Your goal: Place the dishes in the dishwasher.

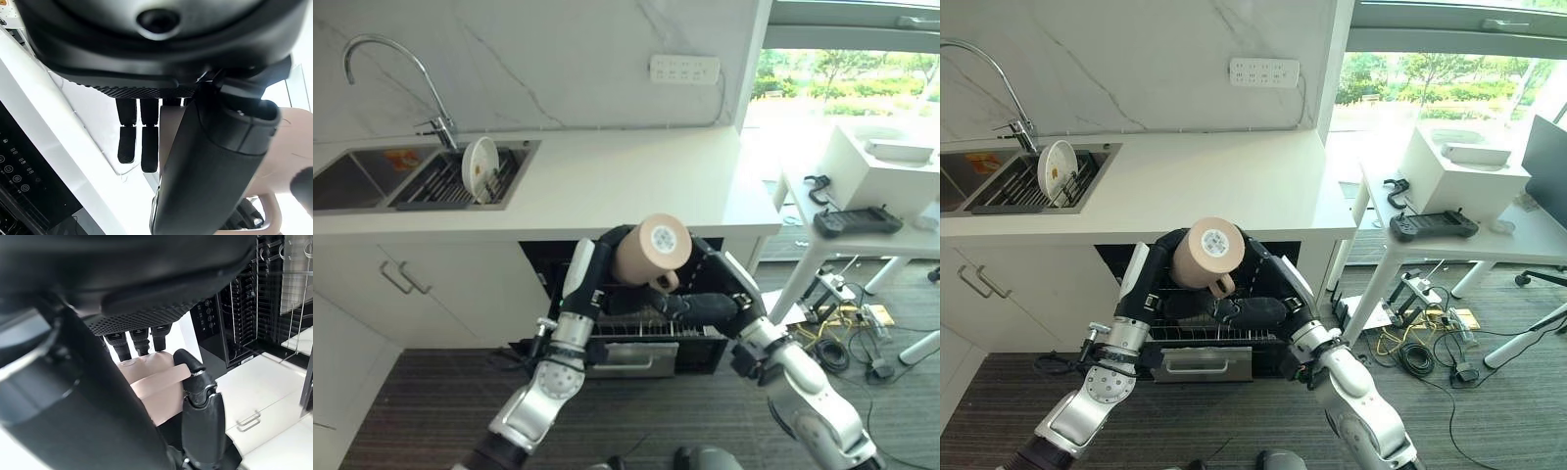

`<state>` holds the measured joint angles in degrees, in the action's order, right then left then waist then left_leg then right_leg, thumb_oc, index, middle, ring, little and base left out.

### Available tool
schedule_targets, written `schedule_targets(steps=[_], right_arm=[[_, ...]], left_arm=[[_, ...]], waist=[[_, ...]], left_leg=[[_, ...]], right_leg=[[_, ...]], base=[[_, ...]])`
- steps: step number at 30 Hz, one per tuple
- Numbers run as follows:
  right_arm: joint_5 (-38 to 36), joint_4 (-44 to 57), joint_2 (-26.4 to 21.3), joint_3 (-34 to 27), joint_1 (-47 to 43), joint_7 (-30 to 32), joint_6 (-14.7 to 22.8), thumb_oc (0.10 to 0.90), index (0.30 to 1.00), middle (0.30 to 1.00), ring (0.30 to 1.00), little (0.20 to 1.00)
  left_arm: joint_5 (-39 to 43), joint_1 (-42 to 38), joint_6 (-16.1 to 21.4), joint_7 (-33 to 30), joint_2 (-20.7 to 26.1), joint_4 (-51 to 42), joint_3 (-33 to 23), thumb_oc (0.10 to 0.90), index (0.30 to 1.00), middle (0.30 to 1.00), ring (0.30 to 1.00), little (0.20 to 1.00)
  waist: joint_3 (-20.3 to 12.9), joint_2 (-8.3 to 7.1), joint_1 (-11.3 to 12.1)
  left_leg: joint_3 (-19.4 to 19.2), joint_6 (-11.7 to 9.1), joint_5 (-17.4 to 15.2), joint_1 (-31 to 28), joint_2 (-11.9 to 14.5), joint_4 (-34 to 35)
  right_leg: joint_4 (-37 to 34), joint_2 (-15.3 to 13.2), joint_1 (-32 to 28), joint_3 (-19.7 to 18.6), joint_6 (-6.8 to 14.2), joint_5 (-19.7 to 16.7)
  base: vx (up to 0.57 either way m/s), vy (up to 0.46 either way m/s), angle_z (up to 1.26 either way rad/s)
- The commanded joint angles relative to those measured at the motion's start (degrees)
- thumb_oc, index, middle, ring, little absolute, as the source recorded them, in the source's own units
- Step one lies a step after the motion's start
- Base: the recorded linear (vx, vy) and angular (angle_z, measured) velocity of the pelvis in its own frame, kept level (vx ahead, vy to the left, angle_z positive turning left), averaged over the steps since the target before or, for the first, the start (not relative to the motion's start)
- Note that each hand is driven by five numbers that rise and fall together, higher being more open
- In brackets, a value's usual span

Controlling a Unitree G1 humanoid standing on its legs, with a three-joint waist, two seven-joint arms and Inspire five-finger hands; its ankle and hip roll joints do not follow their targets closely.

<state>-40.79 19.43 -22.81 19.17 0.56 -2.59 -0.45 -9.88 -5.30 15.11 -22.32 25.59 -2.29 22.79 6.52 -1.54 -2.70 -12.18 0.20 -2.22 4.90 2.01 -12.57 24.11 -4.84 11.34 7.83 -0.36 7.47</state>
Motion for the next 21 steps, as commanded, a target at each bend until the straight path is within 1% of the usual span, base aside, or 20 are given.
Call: schedule_targets(steps=[1, 3, 4, 5, 8, 11, 17, 21], right_arm=[[-8.2, 6.7, 5.3, -1.0, -8.7, 3.9, 5.7, 0.800, 0.900, 0.900, 0.900, 0.900], [-10.5, 6.3, 5.7, -0.8, -8.5, 5.5, 5.0, 0.800, 0.900, 0.900, 0.900, 0.900], [-12.8, 5.6, 6.1, -0.6, -8.1, 6.7, 4.9, 0.800, 0.900, 0.900, 0.900, 0.900], [-12.7, 5.4, 6.1, -0.2, -7.9, 6.9, 5.3, 0.800, 0.900, 0.900, 0.900, 0.900], [-11.9, 5.6, 6.0, 0.7, -7.3, 7.2, 5.9, 0.800, 0.900, 0.900, 0.900, 0.900], [-11.8, 5.6, 6.1, 1.1, -7.5, 7.3, 5.6, 0.800, 0.900, 0.900, 0.900, 0.900], [-8.6, 5.3, 6.1, 3.8, -9.2, 8.1, 3.6, 0.800, 0.900, 0.900, 0.900, 0.900], [-7.4, 5.1, 6.1, 4.5, -10.2, 8.9, 3.2, 0.800, 0.900, 0.900, 0.900, 0.900]], left_arm=[[-4.5, -4.8, 4.8, -2.0, -0.7, -3.6, 2.5, 0.400, 0.300, 0.300, 0.300, 0.300], [-5.1, -4.8, 4.3, -2.8, -0.8, -3.6, 2.8, 0.400, 0.300, 0.300, 0.300, 0.300], [-5.5, -4.8, 4.3, -3.8, -0.6, -3.3, 3.1, 0.400, 0.300, 0.300, 0.300, 0.300], [-5.6, -4.8, 4.2, -4.2, -0.6, -3.3, 3.3, 0.400, 0.300, 0.300, 0.300, 0.300], [-5.9, -4.9, 3.9, -5.1, -0.4, -3.3, 3.9, 0.400, 0.300, 0.300, 0.300, 0.300], [-6.0, -5.2, 3.7, -5.3, -0.4, -3.3, 4.1, 0.400, 0.300, 0.300, 0.300, 0.300], [-5.9, -6.3, 3.1, -5.1, -0.2, -3.7, 5.5, 0.400, 0.300, 0.300, 0.300, 0.300], [-6.3, -6.6, 3.0, -4.2, -0.2, -4.1, 6.0, 0.400, 0.300, 0.300, 0.300, 0.300]], waist=[[-1.9, -1.03, 0.1], [-1.9, -1.01, 0.0], [-1.8, -0.92, -0.2], [-1.8, -0.86, -0.2], [-1.7, -0.70, -0.5], [-1.6, -0.58, -0.5], [-1.6, -0.51, -0.2], [-1.6, -0.55, 0.0]], left_leg=[[2.4, 0.4, -14.2, -2.9, 0.9, -4.6], [2.4, 0.4, -14.3, -2.9, 0.9, -4.6], [2.3, 0.5, -14.3, -2.9, 0.9, -4.6], [2.2, 0.5, -14.2, -2.9, 0.9, -4.6], [2.0, 0.5, -14.2, -2.9, 0.9, -4.6], [2.0, 0.6, -14.2, -2.9, 0.9, -4.6], [2.2, 0.5, -14.1, -2.7, 0.8, -4.6], [2.2, 0.6, -14.0, -2.7, 0.8, -4.6]], right_leg=[[-6.9, -1.3, -7.3, -0.3, 6.9, 3.1], [-6.9, -1.3, -7.3, -0.3, 6.9, 3.1], [-6.9, -1.3, -7.3, -0.4, 7.0, 3.1], [-6.9, -1.3, -7.2, -0.4, 7.0, 3.0], [-6.9, -1.3, -7.2, -0.5, 7.0, 3.0], [-6.9, -1.3, -7.1, -0.6, 7.0, 3.0], [-6.9, -1.5, -7.0, -0.3, 7.0, 3.0], [-6.9, -1.5, -7.1, -0.2, 6.9, 3.0]], base=[[0.00, 0.000, 0.00], [0.00, 0.000, 0.00], [0.00, 0.000, 0.00], [0.00, 0.000, 0.00], [0.00, 0.000, 0.00], [0.00, 0.000, 0.00], [0.00, 0.000, 0.00], [0.00, 0.000, 0.00]])
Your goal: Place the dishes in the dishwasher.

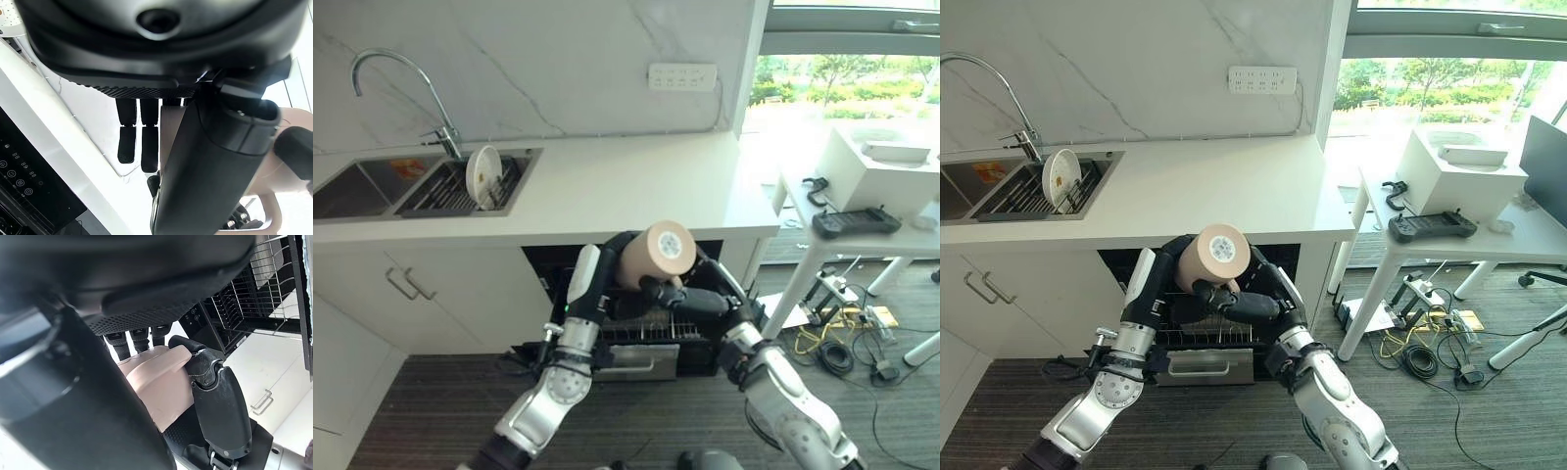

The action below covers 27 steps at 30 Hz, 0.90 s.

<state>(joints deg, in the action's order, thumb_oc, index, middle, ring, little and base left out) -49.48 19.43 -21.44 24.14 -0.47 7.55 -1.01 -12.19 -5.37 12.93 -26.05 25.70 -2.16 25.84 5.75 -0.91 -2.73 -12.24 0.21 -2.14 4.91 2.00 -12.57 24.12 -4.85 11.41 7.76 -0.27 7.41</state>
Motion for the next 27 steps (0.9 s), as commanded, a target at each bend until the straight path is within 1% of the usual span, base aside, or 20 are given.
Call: schedule_targets(steps=[1, 2, 3, 4, 5, 6, 8, 11, 17, 19, 22, 23, 24, 25, 26, 27], right_arm=[[1.4, 5.1, 4.8, -0.5, -9.4, -1.1, 3.8, 0.800, 0.900, 0.900, 0.900, 0.900], [1.9, 5.2, 4.9, -0.4, -9.6, -0.9, 4.2, 0.800, 0.900, 0.900, 0.900, 0.900], [2.1, 5.4, 4.8, -0.6, -9.8, -0.7, 4.4, 0.739, 0.808, 0.808, 0.808, 0.808], [2.2, 5.5, 4.8, -0.6, -10.0, -0.6, 4.5, 0.562, 0.542, 0.542, 0.542, 0.542], [2.3, 5.5, 4.8, -0.7, -10.1, -0.4, 4.7, 0.464, 0.396, 0.396, 0.396, 0.396], [2.5, 5.6, 4.8, -0.7, -10.4, -0.2, 4.9, 0.400, 0.300, 0.300, 0.300, 0.300], [3.8, 6.0, 4.9, -0.5, -10.6, 0.9, 5.6, 0.400, 0.300, 0.300, 0.300, 0.300], [4.2, 6.3, 4.8, -0.4, -10.8, 1.5, 6.2, 0.400, 0.300, 0.300, 0.300, 0.300], [5.8, 6.7, 4.9, -0.6, -11.1, 4.6, 8.7, 0.400, 0.300, 0.300, 0.300, 0.300], [6.7, 6.5, 4.9, -0.9, -11.1, 5.9, 9.6, 0.400, 0.300, 0.300, 0.300, 0.300], [7.3, 6.5, 4.7, -1.6, -10.8, 6.6, 10.0, 0.400, 0.300, 0.300, 0.300, 0.300], [7.9, 6.5, 4.5, -2.2, -10.4, 6.7, 10.4, 0.400, 0.300, 0.300, 0.300, 0.300], [8.3, 6.5, 4.3, -2.6, -10.1, 6.8, 10.7, 0.400, 0.300, 0.300, 0.300, 0.300], [8.4, 6.5, 4.1, -3.3, -9.9, 6.9, 10.7, 0.400, 0.300, 0.300, 0.300, 0.300], [8.4, 6.6, 4.1, -3.5, -9.8, 6.9, 10.7, 0.400, 0.300, 0.300, 0.300, 0.300], [8.7, 6.6, 3.7, -4.5, -9.2, 7.3, 11.2, 0.400, 0.300, 0.300, 0.300, 0.300]], left_arm=[[-4.0, -6.6, 5.1, 0.0, -0.4, -4.3, 3.0, 0.400, 0.300, 0.300, 0.300, 0.300], [-3.9, -6.7, 5.0, 0.7, -0.3, -4.4, 3.1, 0.400, 0.300, 0.300, 0.300, 0.300], [-3.8, -6.7, 4.9, 1.5, -0.2, -4.6, 3.1, 0.400, 0.300, 0.300, 0.300, 0.300], [-3.7, -6.7, 4.7, 2.1, -0.1, -4.7, 3.3, 0.400, 0.300, 0.300, 0.300, 0.300], [-3.7, -6.8, 4.6, 2.8, -0.1, -4.8, 3.4, 0.400, 0.300, 0.300, 0.300, 0.300], [-3.8, -7.0, 4.3, 3.8, 0.0, -4.8, 3.8, 0.400, 0.300, 0.300, 0.300, 0.300], [-4.5, -7.6, 3.5, 6.4, 0.1, -5.3, 5.1, 0.400, 0.300, 0.300, 0.300, 0.300], [-5.3, -7.9, 3.1, 7.8, 0.4, -5.6, 6.3, 0.400, 0.300, 0.300, 0.300, 0.300], [-5.5, -8.5, 3.3, 9.8, 1.0, -5.7, 7.6, 0.400, 0.300, 0.300, 0.300, 0.300], [-5.9, -8.5, 3.9, 10.6, 1.3, -5.5, 7.8, 0.400, 0.300, 0.300, 0.300, 0.300], [-4.9, -8.2, 3.9, 12.3, 1.5, -5.8, 7.7, 0.400, 0.300, 0.300, 0.300, 0.300], [-3.9, -7.7, 3.7, 13.4, 1.7, -5.9, 7.5, 0.554, 0.531, 0.531, 0.531, 0.531], [-2.8, -7.4, 3.3, 14.4, 1.8, -5.9, 7.3, 0.778, 0.867, 0.867, 0.867, 0.867], [-1.8, -7.1, 2.9, 15.0, 2.1, -5.9, 6.9, 0.800, 0.900, 0.900, 0.900, 0.900], [-1.6, -7.0, 2.8, 15.2, 2.1, -6.0, 6.7, 0.800, 0.900, 0.900, 0.900, 0.900], [-0.6, -6.0, 1.6, 15.7, 2.6, -5.8, 5.9, 0.800, 0.900, 0.900, 0.900, 0.900]], waist=[[-0.8, -1.20, 0.1], [-0.8, -1.21, 0.2], [-0.8, -1.21, 0.2], [-0.8, -1.19, 0.2], [-0.7, -1.18, 0.2], [-0.8, -1.16, 0.1], [-0.7, -1.04, 0.0], [-0.6, -0.87, -0.2], [-0.4, -0.31, -0.5], [-0.4, -0.13, -0.5], [-0.5, -0.01, -0.7], [-0.4, 0.12, -0.7], [-0.5, 0.19, -0.7], [-0.4, 0.27, -0.8], [-0.4, 0.29, -0.7], [-0.4, 0.43, -0.7]], left_leg=[[2.3, 0.6, -14.1, -2.7, 0.8, -4.6], [2.3, 0.6, -14.1, -2.7, 0.8, -4.6], [2.3, 0.6, -14.1, -2.7, 0.8, -4.6], [2.3, 0.6, -14.1, -2.7, 0.7, -4.6], [2.4, 0.6, -14.1, -2.7, 0.7, -4.6], [2.4, 0.7, -14.1, -2.7, 0.7, -4.6], [2.3, 0.8, -14.2, -2.7, 0.7, -4.6], [2.1, 0.8, -14.2, -2.7, 0.7, -4.6], [2.0, 1.0, -14.2, -2.7, 0.5, -4.6], [1.9, 1.0, -14.3, -2.8, 0.5, -4.6], [1.8, 1.0, -14.2, -2.8, 0.6, -4.6], [1.7, 1.0, -14.2, -2.8, 0.6, -4.6], [1.7, 1.1, -14.2, -2.8, 0.6, -4.6], [1.7, 1.1, -14.2, -2.8, 0.6, -4.6], [1.7, 1.1, -14.2, -2.8, 0.6, -4.6], [1.7, 1.1, -14.1, -2.8, 0.5, -4.6]], right_leg=[[-6.9, -1.5, -7.2, -0.1, 6.8, 3.1], [-6.9, -1.5, -7.2, 0.0, 6.8, 3.1], [-6.9, -1.6, -7.2, 0.0, 6.9, 3.1], [-6.9, -1.6, -7.2, 0.0, 6.9, 3.1], [-6.9, -1.5, -7.2, 0.0, 6.8, 3.1], [-6.9, -1.5, -7.2, 0.0, 6.9, 3.1], [-6.9, -1.5, -7.1, -0.1, 6.9, 3.1], [-6.9, -1.6, -7.1, -0.1, 7.0, 3.0], [-6.9, -1.5, -7.0, -0.4, 7.0, 2.9], [-6.9, -1.6, -7.0, -0.5, 7.1, 2.9], [-6.9, -1.6, -7.0, -0.5, 7.1, 2.9], [-6.9, -1.6, -6.9, -0.5, 7.1, 2.9], [-6.9, -1.6, -6.9, -0.5, 7.1, 2.9], [-6.9, -1.6, -6.9, -0.5, 7.1, 2.8], [-6.9, -1.6, -6.9, -0.5, 7.1, 2.8], [-6.9, -1.6, -7.0, -0.5, 7.1, 2.8]], base=[[0.00, 0.000, 0.00], [0.00, 0.000, 0.00], [0.00, 0.000, 0.00], [0.00, 0.000, 0.00], [0.00, 0.000, 0.00], [0.00, 0.000, 0.00], [0.00, 0.000, 0.00], [0.00, 0.000, 0.00], [0.00, 0.000, 0.00], [0.00, 0.000, 0.00], [0.00, 0.000, 0.00], [0.00, 0.000, 0.00], [0.00, 0.000, 0.00], [0.00, 0.000, 0.00], [0.00, 0.000, 0.00], [0.00, 0.000, 0.00]])
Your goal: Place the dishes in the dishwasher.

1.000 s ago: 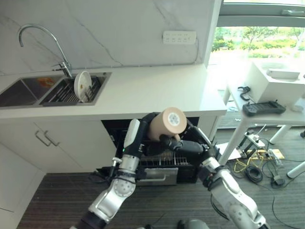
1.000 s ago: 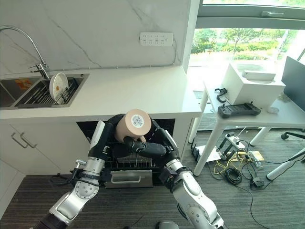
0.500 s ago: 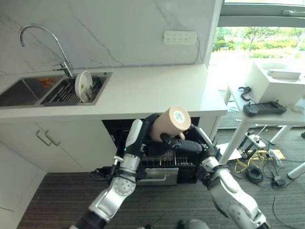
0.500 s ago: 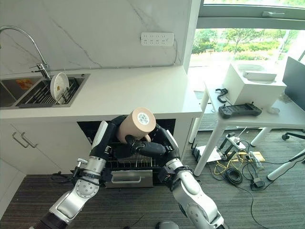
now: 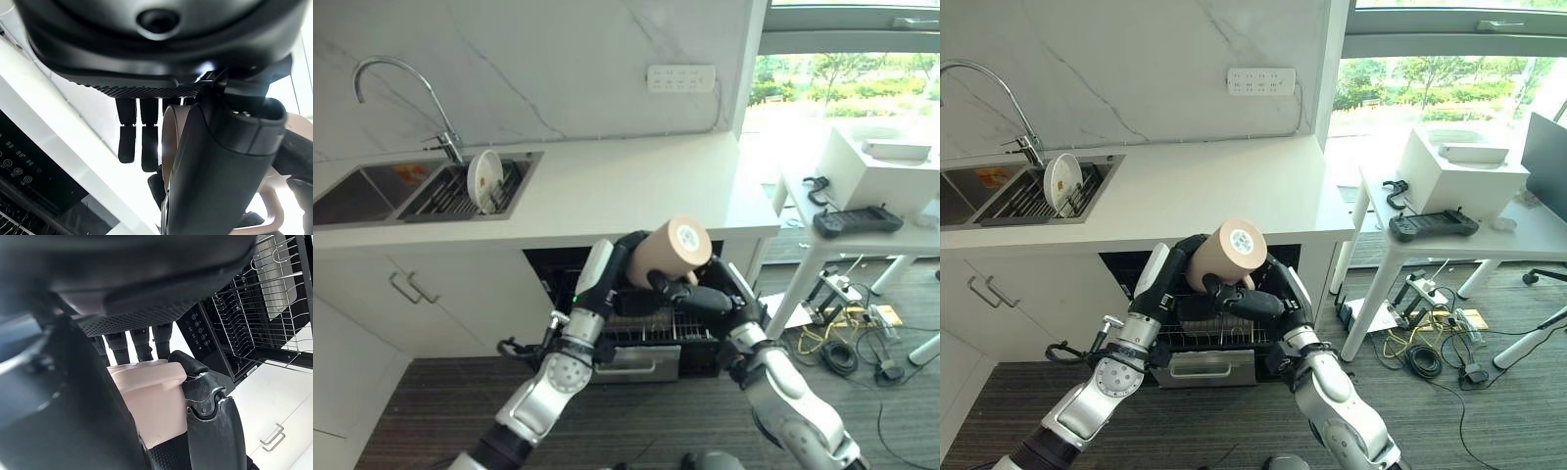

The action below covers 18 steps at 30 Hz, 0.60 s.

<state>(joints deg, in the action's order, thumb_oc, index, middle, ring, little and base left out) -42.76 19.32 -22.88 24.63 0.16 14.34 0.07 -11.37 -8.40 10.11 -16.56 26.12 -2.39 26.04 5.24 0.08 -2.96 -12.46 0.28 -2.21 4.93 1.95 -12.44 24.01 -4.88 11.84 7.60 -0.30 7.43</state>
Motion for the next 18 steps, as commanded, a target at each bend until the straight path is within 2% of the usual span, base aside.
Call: schedule_targets(steps=[1, 4, 9, 14, 18], right_arm=[[2.0, 6.7, 4.9, -5.7, -9.3, 0.4, 10.5, 0.400, 0.300, 0.300, 0.300, 0.300], [3.2, 6.6, 4.6, -7.5, -8.1, 0.4, 11.7, 0.400, 0.300, 0.300, 0.300, 0.300], [4.4, 6.1, 3.9, -12.9, -5.8, 0.1, 13.2, 0.400, 0.300, 0.300, 0.300, 0.300], [4.3, 5.4, 4.3, -17.0, -4.0, -0.3, 14.4, 0.400, 0.300, 0.300, 0.300, 0.300], [4.3, 5.0, 4.4, -18.9, -3.5, 0.0, 15.0, 0.400, 0.300, 0.300, 0.300, 0.300]], left_arm=[[-0.4, -2.1, 4.1, 5.9, 2.5, -5.3, 4.9, 0.800, 0.900, 0.900, 0.900, 0.900], [1.5, 0.2, 3.7, 6.0, 3.3, -4.4, 2.3, 0.800, 0.900, 0.900, 0.900, 0.900], [6.3, 5.8, 4.8, 4.7, 4.5, -3.2, -5.9, 0.800, 0.900, 0.900, 0.900, 0.900], [8.6, 9.5, 4.8, 3.1, 3.9, -2.6, -13.3, 0.800, 0.900, 0.900, 0.900, 0.900], [8.2, 10.2, 4.9, 1.9, 3.7, -1.8, -17.0, 0.800, 0.900, 0.900, 0.900, 0.900]], waist=[[0.2, -0.45, -0.5], [0.3, -0.29, -0.3], [0.5, -0.01, 0.3], [0.3, 0.10, 0.8], [0.3, 0.09, 0.9]], left_leg=[[2.0, 1.0, -14.1, -2.8, 0.5, -4.8], [2.1, 1.0, -14.0, -2.8, 0.5, -4.8], [2.4, 0.9, -13.7, -2.8, 0.5, -4.8], [2.9, 0.7, -13.4, -2.6, 0.4, -4.8], [3.2, 0.6, -13.3, -2.5, 0.2, -4.8]], right_leg=[[-6.8, -1.6, -7.4, -0.4, 7.1, 2.8], [-6.8, -1.6, -7.4, -0.3, 7.0, 2.9], [-6.8, -1.6, -7.6, 0.1, 6.7, 3.0], [-6.8, -1.5, -7.8, 0.5, 6.3, 3.2], [-6.8, -1.5, -7.9, 0.7, 6.0, 3.3]], base=[[0.00, 0.000, 0.00], [0.00, 0.000, 0.00], [0.00, 0.000, 0.00], [0.00, 0.000, 0.00], [0.00, 0.000, 0.00]])
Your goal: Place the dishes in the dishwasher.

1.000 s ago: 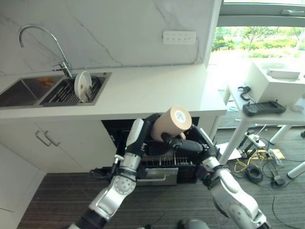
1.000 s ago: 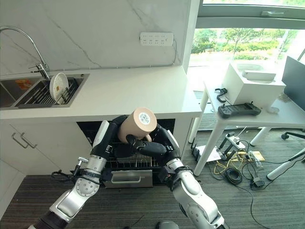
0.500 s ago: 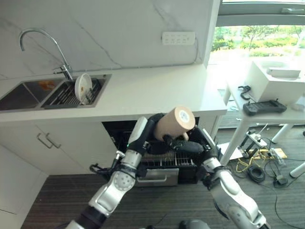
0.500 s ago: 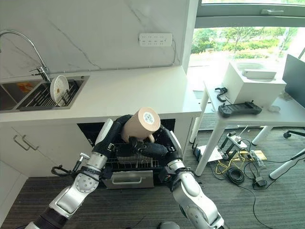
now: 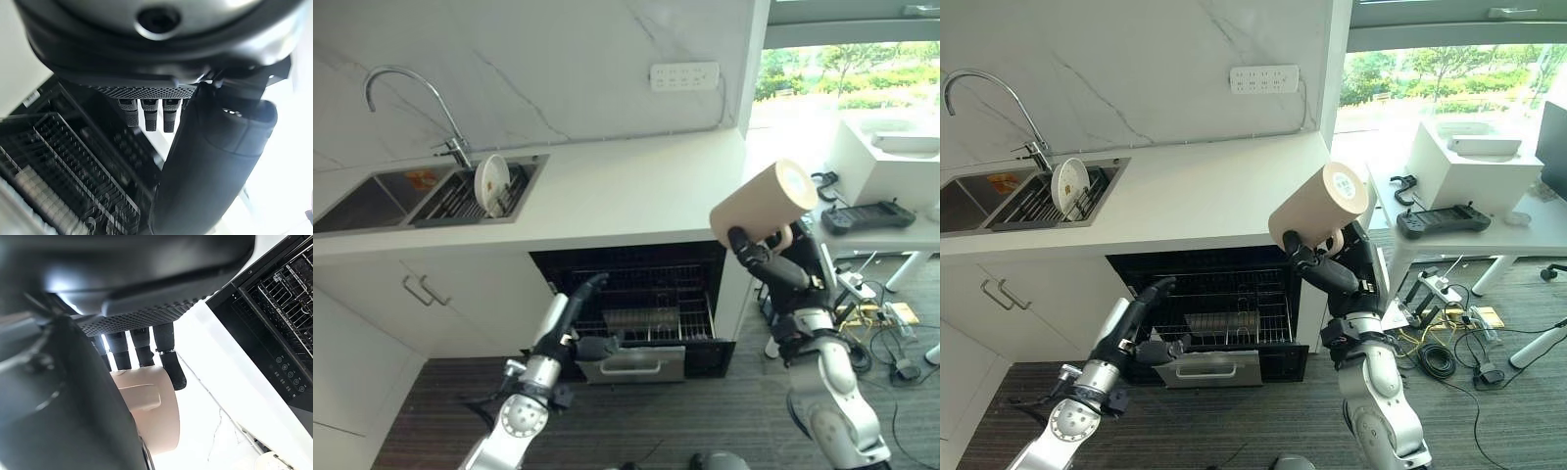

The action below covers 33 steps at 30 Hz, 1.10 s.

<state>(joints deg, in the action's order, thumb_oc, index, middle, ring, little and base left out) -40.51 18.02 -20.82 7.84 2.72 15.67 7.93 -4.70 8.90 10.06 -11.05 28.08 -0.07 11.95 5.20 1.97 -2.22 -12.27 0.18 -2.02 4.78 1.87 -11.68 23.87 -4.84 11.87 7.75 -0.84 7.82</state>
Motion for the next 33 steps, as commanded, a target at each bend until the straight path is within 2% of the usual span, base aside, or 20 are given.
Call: schedule_targets(steps=[1, 6, 9, 10, 12, 13, 15, 18, 20, 24, 30, 33], right_arm=[[2.3, 6.2, 2.3, -2.4, -5.9, -1.7, 7.3, 0.400, 0.300, 0.300, 0.300, 0.300], [2.9, 5.4, 2.4, -3.1, -5.3, -2.6, 6.9, 0.400, 0.300, 0.300, 0.300, 0.300], [2.9, 4.7, 2.3, -3.3, -4.7, -4.5, 6.0, 0.400, 0.300, 0.300, 0.300, 0.300], [3.0, 4.2, 1.9, -3.2, -4.6, -5.8, 5.6, 0.400, 0.300, 0.300, 0.300, 0.300], [2.6, 3.8, 1.2, -3.3, -4.7, -6.7, 5.3, 0.400, 0.300, 0.300, 0.300, 0.300], [2.2, 3.4, 0.5, -3.5, -4.6, -7.5, 5.0, 0.400, 0.300, 0.300, 0.300, 0.300], [1.5, 3.2, -0.5, -3.8, -4.5, -8.6, 4.3, 0.400, 0.300, 0.300, 0.300, 0.300], [0.7, 3.2, -1.9, -4.0, -4.4, -9.9, 3.7, 0.400, 0.300, 0.300, 0.300, 0.300], [0.5, 2.9, -2.8, -3.8, -4.9, -10.5, 3.1, 0.400, 0.300, 0.300, 0.300, 0.300], [0.3, 2.3, -3.5, -3.7, -5.6, -11.7, 2.2, 0.400, 0.300, 0.300, 0.300, 0.300], [-0.4, 2.1, -4.8, -4.1, -6.3, -12.5, 1.4, 0.400, 0.300, 0.300, 0.300, 0.300], [-0.6, 2.1, -5.2, -4.3, -6.5, -13.1, 1.0, 0.400, 0.300, 0.300, 0.300, 0.300]], left_arm=[[0.9, -7.1, 4.7, -4.0, 1.5, -4.0, -3.4, 0.800, 0.900, 0.900, 0.900, 0.900], [4.1, -6.9, 4.4, -4.1, 1.2, -3.4, -5.3, 0.800, 0.900, 0.900, 0.900, 0.900], [3.5, -7.7, 3.6, -1.5, 1.0, -3.2, -5.9, 0.800, 0.900, 0.900, 0.900, 0.900], [2.0, -8.8, 1.5, 1.9, 1.7, -2.2, -5.4, 0.800, 0.900, 0.900, 0.900, 0.900], [0.8, -9.8, -1.1, 4.6, 2.6, -1.3, -4.4, 0.800, 0.900, 0.900, 0.900, 0.900], [-2.0, -10.8, -4.1, 8.0, 4.1, 0.3, -3.2, 0.800, 0.900, 0.900, 0.900, 0.900], [-3.9, -12.1, -6.7, 13.1, 6.9, 2.1, -1.6, 0.800, 0.900, 0.900, 0.900, 0.900], [-2.1, -14.0, -11.4, 19.4, 10.3, 4.4, 0.7, 0.800, 0.900, 0.900, 0.900, 0.900], [-1.0, -16.4, -15.8, 23.5, 12.0, 7.6, 3.2, 0.800, 0.900, 0.900, 0.900, 0.900], [-0.8, -20.1, -19.0, 27.1, 12.7, 13.0, 6.3, 0.800, 0.900, 0.900, 0.900, 0.900], [-2.8, -23.1, -18.4, 29.3, 12.6, 22.1, 8.3, 0.800, 0.900, 0.900, 0.900, 0.900], [-4.5, -24.2, -16.7, 27.8, 12.2, 26.9, 9.1, 0.800, 0.900, 0.900, 0.900, 0.900]], waist=[[0.3, -1.79, 0.2], [0.1, -1.78, 0.1], [0.1, -1.87, -0.3], [0.1, -1.80, -0.8], [0.1, -1.62, -1.1], [0.0, -1.36, -1.6], [-0.1, -0.93, -2.3], [-0.1, -0.36, -3.4], [-0.1, 0.14, -4.3], [-0.2, 0.81, -5.8], [-0.3, 1.47, -7.4], [-0.3, 1.73, -8.1]], left_leg=[[3.0, 0.7, -13.5, -2.3, 0.3, -5.5], [3.1, 0.7, -13.4, -2.4, 0.2, -5.5], [2.9, 0.7, -13.3, -2.3, 0.2, -5.5], [2.7, 0.7, -13.4, -2.4, 0.3, -5.5], [2.5, 0.7, -13.4, -2.5, 0.3, -5.5], [2.3, 0.7, -13.4, -2.6, 0.4, -5.5], [1.9, 0.7, -13.4, -2.8, 0.4, -5.5], [1.4, 0.6, -13.4, -3.0, 0.5, -5.5], [1.0, 0.7, -13.5, -3.2, 0.5, -5.5], [0.0, 0.9, -13.7, -3.6, 0.6, -5.5], [-1.2, 1.0, -13.9, -4.0, 0.6, -5.5], [-1.7, 1.0, -14.1, -4.2, 0.7, -5.5]], right_leg=[[-6.7, -1.6, -8.0, 0.6, 6.6, 2.9], [-6.7, -1.6, -8.2, 0.9, 6.6, 3.0], [-6.7, -1.5, -8.1, 0.8, 6.6, 2.9], [-6.7, -1.4, -8.1, 0.6, 6.7, 2.9], [-6.7, -1.4, -8.1, 0.6, 6.8, 2.8], [-6.7, -1.3, -8.1, 0.4, 6.9, 2.8], [-6.7, -1.3, -8.0, 0.1, 7.1, 2.7], [-6.7, -1.2, -7.8, -0.5, 7.4, 2.5], [-6.7, -1.1, -7.6, -1.1, 7.6, 2.3], [-6.7, -0.9, -7.3, -2.2, 8.0, 2.2], [-6.7, -0.5, -7.0, -3.5, 8.1, 2.1], [-6.7, -0.3, -7.0, -4.0, 8.1, 2.0]], base=[[0.00, 0.000, 0.00], [0.00, 0.000, 0.00], [0.00, 0.000, 0.00], [0.00, 0.000, 0.00], [0.01, 0.018, -0.01], [0.02, 0.048, -0.03], [0.02, 0.049, -0.06], [0.01, 0.041, -0.06], [0.02, 0.052, -0.19], [0.02, 0.042, -0.16], [0.02, 0.026, -0.10], [0.03, 0.016, -0.15]])
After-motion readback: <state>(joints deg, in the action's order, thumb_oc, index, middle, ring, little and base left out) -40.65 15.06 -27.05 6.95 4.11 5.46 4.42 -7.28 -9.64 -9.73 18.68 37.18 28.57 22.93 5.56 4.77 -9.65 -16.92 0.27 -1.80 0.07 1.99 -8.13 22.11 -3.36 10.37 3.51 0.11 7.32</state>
